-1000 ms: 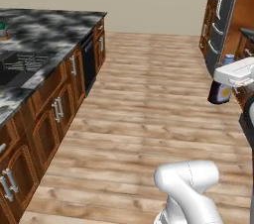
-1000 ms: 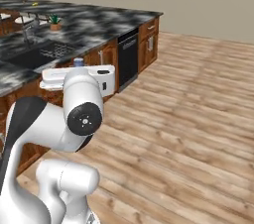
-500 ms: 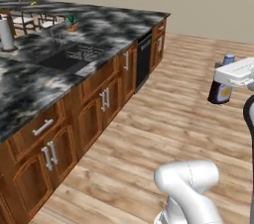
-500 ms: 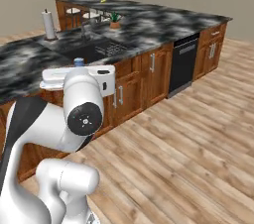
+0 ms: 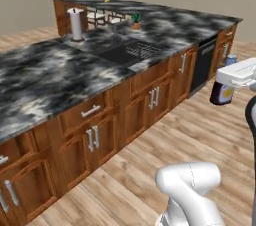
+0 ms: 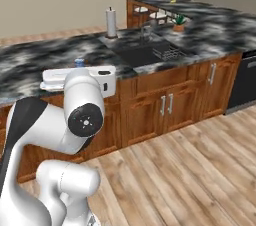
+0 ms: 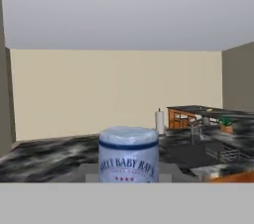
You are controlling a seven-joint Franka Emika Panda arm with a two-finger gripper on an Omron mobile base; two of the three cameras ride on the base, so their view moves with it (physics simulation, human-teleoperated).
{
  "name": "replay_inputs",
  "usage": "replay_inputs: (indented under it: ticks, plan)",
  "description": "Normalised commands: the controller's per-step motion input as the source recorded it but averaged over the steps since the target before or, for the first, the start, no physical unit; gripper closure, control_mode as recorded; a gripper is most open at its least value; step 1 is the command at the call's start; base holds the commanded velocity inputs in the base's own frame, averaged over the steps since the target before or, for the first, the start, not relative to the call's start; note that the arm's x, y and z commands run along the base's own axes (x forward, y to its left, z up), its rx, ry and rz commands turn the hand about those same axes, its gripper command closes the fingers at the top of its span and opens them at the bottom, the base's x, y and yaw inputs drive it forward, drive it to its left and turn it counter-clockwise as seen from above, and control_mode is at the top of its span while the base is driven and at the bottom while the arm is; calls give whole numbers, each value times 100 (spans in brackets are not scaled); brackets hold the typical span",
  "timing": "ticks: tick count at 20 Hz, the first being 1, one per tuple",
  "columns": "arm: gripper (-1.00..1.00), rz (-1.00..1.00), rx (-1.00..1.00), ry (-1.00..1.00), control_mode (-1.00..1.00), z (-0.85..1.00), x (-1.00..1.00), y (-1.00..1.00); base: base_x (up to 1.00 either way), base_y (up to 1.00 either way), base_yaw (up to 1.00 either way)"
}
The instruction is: Move the condiment bottle and oil and vinegar bottle from the cabinet to the dining counter.
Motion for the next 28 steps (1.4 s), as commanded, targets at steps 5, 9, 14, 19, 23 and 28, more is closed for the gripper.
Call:
replay_inputs:
  ticks: [5, 9, 14, 19, 23, 28]
  plan:
    - [100, 0, 0, 0, 100, 0, 0, 0, 26, 8, 52]
    - [100, 0, 0, 0, 100, 0, 0, 0, 19, 8, 50]
    - [100, 0, 0, 0, 100, 0, 0, 0, 19, -15, 30]
    - [100, 0, 0, 0, 100, 0, 0, 0, 36, -80, 13]
    - [100, 0, 0, 0, 100, 0, 0, 0, 45, -87, 15]
    - [100, 0, 0, 0, 100, 0, 0, 0, 45, -88, 15]
